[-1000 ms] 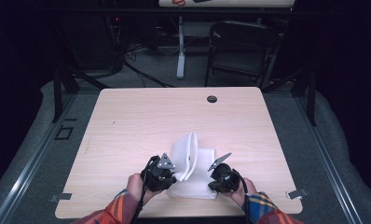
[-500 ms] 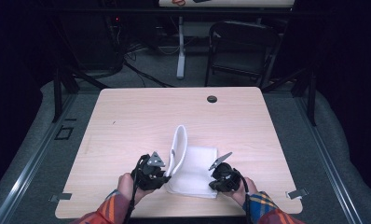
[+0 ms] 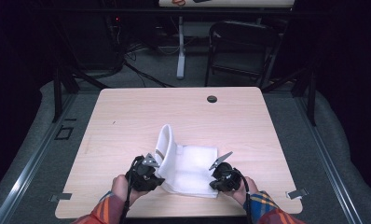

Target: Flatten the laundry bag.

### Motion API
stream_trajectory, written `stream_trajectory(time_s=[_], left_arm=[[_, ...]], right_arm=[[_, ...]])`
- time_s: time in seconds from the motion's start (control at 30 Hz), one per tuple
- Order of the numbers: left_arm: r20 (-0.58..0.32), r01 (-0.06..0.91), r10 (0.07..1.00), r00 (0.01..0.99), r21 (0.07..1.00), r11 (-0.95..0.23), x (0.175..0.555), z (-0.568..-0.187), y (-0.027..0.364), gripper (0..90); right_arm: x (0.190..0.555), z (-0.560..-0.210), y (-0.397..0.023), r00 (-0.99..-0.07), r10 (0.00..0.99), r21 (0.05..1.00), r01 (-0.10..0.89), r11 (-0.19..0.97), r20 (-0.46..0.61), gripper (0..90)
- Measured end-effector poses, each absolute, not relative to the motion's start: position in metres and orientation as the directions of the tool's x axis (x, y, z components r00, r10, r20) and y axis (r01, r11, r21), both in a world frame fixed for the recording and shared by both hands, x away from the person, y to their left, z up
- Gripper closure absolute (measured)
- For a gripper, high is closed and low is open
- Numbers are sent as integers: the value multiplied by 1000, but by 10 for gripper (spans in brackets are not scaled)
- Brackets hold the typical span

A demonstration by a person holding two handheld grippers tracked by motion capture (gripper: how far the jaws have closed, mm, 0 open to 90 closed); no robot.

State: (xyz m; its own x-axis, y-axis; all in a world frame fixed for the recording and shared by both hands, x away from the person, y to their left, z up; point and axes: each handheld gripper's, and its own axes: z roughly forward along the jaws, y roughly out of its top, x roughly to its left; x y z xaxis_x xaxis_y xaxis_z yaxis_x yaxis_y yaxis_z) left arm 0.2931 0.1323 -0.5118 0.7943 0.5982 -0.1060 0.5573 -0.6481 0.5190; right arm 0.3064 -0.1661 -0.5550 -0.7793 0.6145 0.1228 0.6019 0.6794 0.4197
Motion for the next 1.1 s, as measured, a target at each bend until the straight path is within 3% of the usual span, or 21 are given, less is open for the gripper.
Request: stream_trajectory(time_s=[0.43,0.8,1.1], left_arm=[[-133,618,640,757,464,-635,281,-512,160,378],[-118,669,716,688,484,-563,276,-506,187,315],[-92,652,731,676,536,-536,278,-500,191,259]], right_arm=[[312,-554,-175,-767,631,403,616,677,114,900],[314,-554,-176,-764,636,404,619,673,111,900],[314,-554,-176,-761,637,405,625,667,125,876]])
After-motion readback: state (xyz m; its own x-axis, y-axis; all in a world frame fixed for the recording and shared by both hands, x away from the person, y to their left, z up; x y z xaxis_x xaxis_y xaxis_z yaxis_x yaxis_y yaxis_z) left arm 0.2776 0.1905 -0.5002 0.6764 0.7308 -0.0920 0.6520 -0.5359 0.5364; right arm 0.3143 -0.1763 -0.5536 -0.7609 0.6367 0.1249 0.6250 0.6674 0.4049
